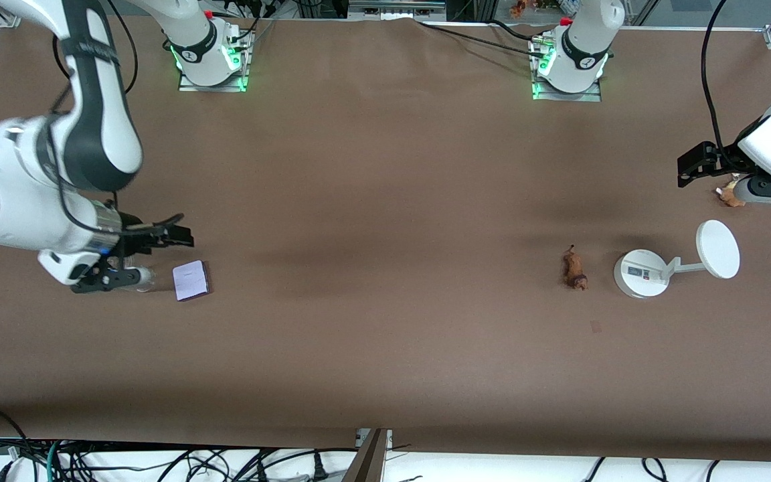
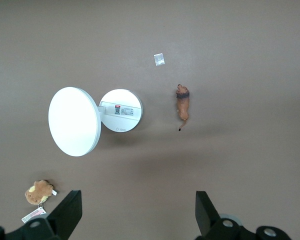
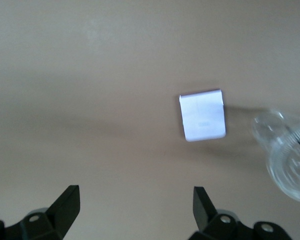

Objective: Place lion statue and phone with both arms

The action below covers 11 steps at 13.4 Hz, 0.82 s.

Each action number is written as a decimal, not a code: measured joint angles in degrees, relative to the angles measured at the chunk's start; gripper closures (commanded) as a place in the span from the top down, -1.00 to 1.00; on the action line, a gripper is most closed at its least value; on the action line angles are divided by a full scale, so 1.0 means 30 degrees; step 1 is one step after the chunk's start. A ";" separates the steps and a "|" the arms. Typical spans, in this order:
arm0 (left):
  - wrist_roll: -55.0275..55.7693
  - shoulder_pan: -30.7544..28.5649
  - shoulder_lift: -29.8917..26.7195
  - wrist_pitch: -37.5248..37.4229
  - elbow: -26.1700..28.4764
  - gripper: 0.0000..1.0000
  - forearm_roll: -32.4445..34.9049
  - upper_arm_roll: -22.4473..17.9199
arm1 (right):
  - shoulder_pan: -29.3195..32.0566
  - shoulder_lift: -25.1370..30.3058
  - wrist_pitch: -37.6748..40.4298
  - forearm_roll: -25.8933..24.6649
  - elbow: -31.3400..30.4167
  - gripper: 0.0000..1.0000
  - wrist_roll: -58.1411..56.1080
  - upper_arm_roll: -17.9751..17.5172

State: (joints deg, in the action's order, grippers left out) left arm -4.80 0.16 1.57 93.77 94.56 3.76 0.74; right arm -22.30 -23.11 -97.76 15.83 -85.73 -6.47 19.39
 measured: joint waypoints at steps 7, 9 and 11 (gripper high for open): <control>0.0000 0.0001 0.0000 0.0000 -0.0001 1.00 0.0000 -0.0001 | 0.0087 0.0052 0.8921 -0.1497 0.6885 1.00 0.1833 0.1013; 0.0000 0.0001 0.0000 0.0000 -0.0001 1.00 0.0000 -0.0001 | 0.0168 0.0041 0.9433 -0.1499 0.7350 1.00 0.1833 0.1316; 0.0000 0.0003 0.0000 0.0000 -0.0001 1.00 0.0000 -0.0001 | 0.0167 -0.0077 0.9434 -0.1500 0.7350 1.00 0.1839 0.1366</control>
State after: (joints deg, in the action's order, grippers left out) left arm -4.80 0.17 1.57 93.77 94.55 3.76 0.74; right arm -21.80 -23.34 -69.46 11.33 -63.68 -0.95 23.48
